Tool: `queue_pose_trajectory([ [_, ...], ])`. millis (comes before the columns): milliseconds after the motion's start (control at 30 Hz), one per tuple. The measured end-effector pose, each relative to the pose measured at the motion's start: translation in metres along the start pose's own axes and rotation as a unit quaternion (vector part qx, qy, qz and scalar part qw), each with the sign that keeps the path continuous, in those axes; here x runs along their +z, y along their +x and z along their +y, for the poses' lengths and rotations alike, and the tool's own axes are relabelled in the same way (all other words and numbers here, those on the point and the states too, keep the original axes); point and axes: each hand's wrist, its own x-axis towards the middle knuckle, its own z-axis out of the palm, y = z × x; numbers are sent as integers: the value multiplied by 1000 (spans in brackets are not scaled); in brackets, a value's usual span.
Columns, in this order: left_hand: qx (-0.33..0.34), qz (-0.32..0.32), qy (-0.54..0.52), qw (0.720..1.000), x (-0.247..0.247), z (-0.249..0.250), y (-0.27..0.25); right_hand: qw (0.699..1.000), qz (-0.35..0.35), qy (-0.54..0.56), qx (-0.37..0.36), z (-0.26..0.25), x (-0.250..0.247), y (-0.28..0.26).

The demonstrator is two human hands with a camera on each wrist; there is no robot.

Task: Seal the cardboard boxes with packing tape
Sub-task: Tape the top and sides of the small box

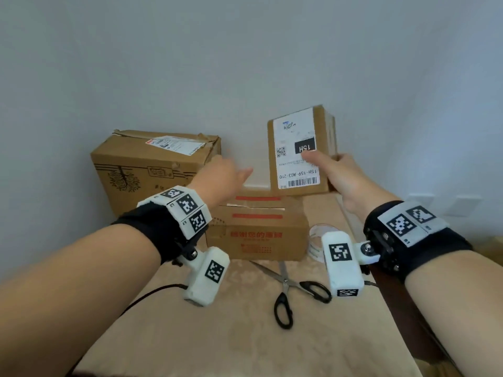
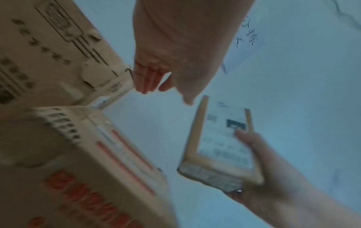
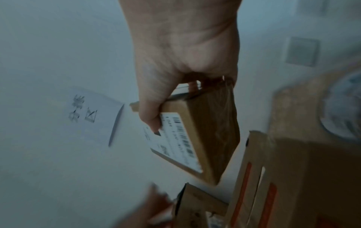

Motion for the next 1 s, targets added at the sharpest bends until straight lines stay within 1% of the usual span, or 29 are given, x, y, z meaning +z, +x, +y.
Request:
queue_pose_trajectory([
  [33,12,46,-92,995,-7,8,3,995,34,-81,-41,-3,0,5],
  [67,20,68,-193,979,-14,17,4,977,61,-187,-84,-6,0,10],
  [100,28,68,-276,958,-20,25,5,945,76,-294,-125,-8,0,12],
  [133,34,52,-324,944,-25,32,5,909,78,-374,-164,-9,1,13],
  [167,38,26,-351,935,-25,37,9,882,69,-421,-202,-10,3,14],
  [200,40,1,-375,926,-25,40,14,865,52,-441,-234,-10,5,15],
  [267,32,-28,-438,898,-19,40,26,849,26,-448,-278,-8,9,19],
  [300,22,-26,-457,889,-16,37,33,842,20,-456,-288,-5,9,23],
  [367,-6,4,-449,894,-6,31,48,823,13,-487,-291,-1,9,30],
  [400,-21,22,-454,891,-1,27,55,813,10,-505,-289,1,8,35],
  [467,-38,23,-488,872,7,23,67,800,10,-526,-290,6,4,48],
  [500,-35,17,-487,872,11,22,73,797,15,-528,-292,9,3,55],
  [600,-12,23,-401,916,25,18,92,791,27,-542,-283,16,2,82],
  [700,-11,23,-323,946,40,11,107,782,6,-572,-246,25,7,110],
  [800,-17,2,-280,960,58,2,118,792,-45,-576,-198,43,14,136],
  [933,-8,-36,-224,974,78,-11,123,816,-122,-550,-129,70,17,162],
  [1000,-20,-50,-216,975,82,-17,123,811,-149,-554,-111,77,14,166],
])
